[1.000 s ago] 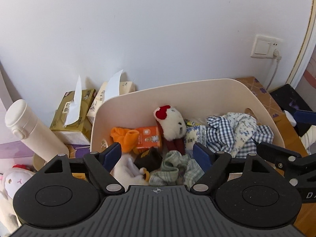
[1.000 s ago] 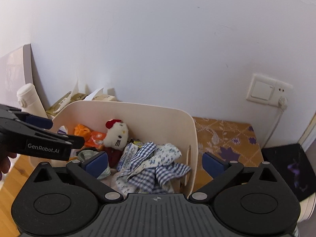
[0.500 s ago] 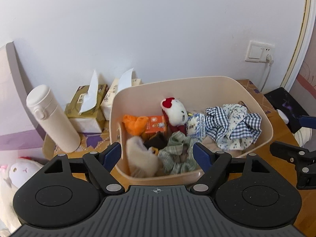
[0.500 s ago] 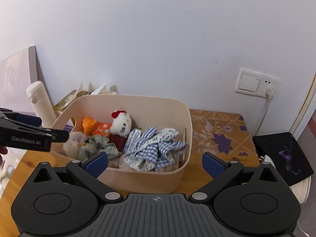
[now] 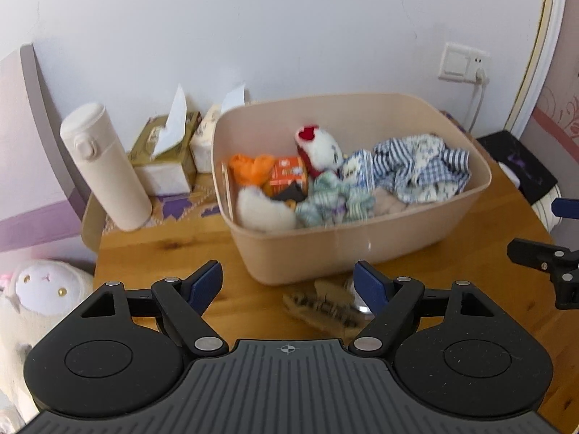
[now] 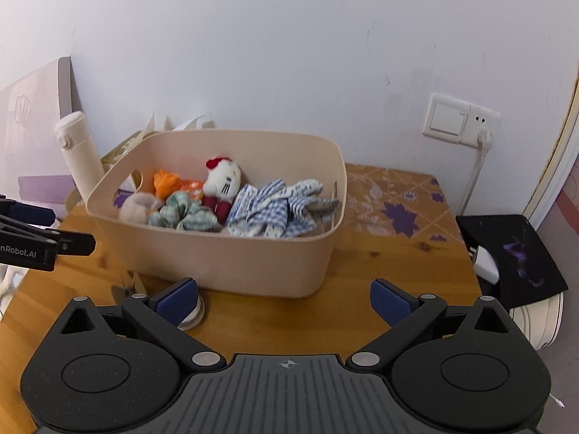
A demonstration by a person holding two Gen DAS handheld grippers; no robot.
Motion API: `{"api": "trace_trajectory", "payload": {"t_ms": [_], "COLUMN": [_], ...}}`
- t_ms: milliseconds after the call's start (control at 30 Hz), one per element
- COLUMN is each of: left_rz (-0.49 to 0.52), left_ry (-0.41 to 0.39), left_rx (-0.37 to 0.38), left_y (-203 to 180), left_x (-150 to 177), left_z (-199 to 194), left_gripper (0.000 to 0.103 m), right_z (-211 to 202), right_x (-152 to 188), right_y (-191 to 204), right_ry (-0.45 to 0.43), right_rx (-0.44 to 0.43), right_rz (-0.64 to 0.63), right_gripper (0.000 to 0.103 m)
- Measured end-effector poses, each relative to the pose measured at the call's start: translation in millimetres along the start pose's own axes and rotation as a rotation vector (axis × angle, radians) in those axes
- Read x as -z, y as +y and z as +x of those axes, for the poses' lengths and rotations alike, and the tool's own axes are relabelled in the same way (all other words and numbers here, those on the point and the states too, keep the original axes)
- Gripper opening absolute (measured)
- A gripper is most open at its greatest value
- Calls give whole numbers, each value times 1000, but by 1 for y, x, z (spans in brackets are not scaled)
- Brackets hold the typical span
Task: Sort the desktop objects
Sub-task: 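Withdraw both tools from the basket back over the table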
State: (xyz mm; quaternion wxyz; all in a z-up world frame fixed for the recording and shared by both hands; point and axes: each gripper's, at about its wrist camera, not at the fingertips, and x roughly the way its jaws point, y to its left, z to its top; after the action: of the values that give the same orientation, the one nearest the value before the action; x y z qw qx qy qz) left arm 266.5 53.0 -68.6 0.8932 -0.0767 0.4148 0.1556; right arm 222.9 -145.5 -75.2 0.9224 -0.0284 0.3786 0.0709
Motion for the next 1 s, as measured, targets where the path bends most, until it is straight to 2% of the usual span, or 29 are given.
{"api": "trace_trajectory", "payload": {"t_ms": [533,1000], "left_rz": [-36,-72], "left_ry": [122,161], "left_rx": [0,-30], "left_y": [-3,14], "left_x": [43,67], "left_z": [25,50], "left_gripper": [81,81], "right_z": [14,42], "right_x": [38,59], "right_y": [8,32], "right_ry": [74,154], "right_rx": [-20,-58], "right_rz": [-23,-61], "right_gripper": [103,103]}}
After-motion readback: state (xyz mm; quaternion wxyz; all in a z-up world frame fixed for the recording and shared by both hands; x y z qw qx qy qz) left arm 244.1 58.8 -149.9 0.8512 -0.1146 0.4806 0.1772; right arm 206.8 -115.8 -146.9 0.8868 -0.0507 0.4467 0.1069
